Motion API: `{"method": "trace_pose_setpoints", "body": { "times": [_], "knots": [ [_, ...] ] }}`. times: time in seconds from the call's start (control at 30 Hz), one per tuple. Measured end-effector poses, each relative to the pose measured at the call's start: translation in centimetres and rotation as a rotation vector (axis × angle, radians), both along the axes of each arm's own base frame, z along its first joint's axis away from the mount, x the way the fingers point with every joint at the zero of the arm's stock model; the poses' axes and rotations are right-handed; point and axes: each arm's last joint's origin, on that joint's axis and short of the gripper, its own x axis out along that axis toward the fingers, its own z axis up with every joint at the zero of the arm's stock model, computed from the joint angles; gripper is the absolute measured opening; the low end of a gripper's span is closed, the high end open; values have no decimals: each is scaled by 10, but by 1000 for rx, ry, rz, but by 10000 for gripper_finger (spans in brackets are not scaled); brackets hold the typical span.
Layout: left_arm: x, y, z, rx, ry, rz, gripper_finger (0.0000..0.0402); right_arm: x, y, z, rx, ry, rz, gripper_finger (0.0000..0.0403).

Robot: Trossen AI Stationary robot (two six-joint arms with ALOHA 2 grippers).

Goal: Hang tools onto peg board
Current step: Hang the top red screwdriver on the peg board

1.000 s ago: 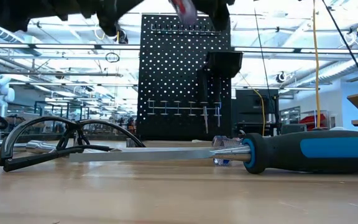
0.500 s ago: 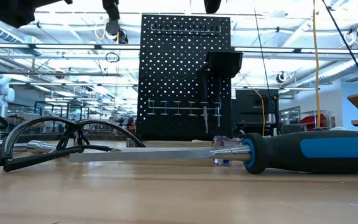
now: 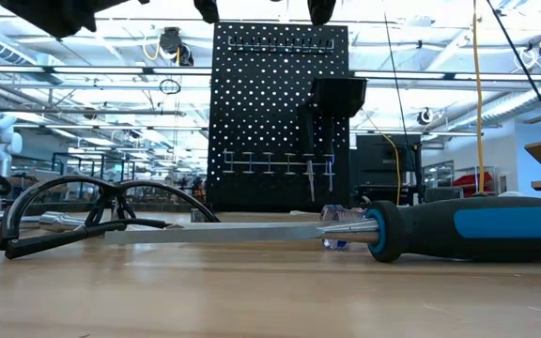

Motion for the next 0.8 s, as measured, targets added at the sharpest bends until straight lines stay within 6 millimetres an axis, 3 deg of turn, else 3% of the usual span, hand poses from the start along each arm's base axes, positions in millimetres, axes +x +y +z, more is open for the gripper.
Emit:
{"method": "trace_pose_setpoints", "body": {
  "times": [0.13,0.33,0.47,0.6,0.8],
  "knots": [
    [-1,4,-4,86,92,32,200,0,0,-5,-8,57,-9,120],
    [-21,11,-14,258,416,317,200,-1,-4,-18,65,190,-47,120],
    [-36,5,-18,409,540,415,200,-2,-9,-29,102,299,-74,120],
    [-43,-7,-31,602,641,478,200,-4,-17,-39,146,409,-115,120],
    [-45,-41,-35,892,565,570,200,-9,-33,-53,241,557,-203,120]
  ]
}}
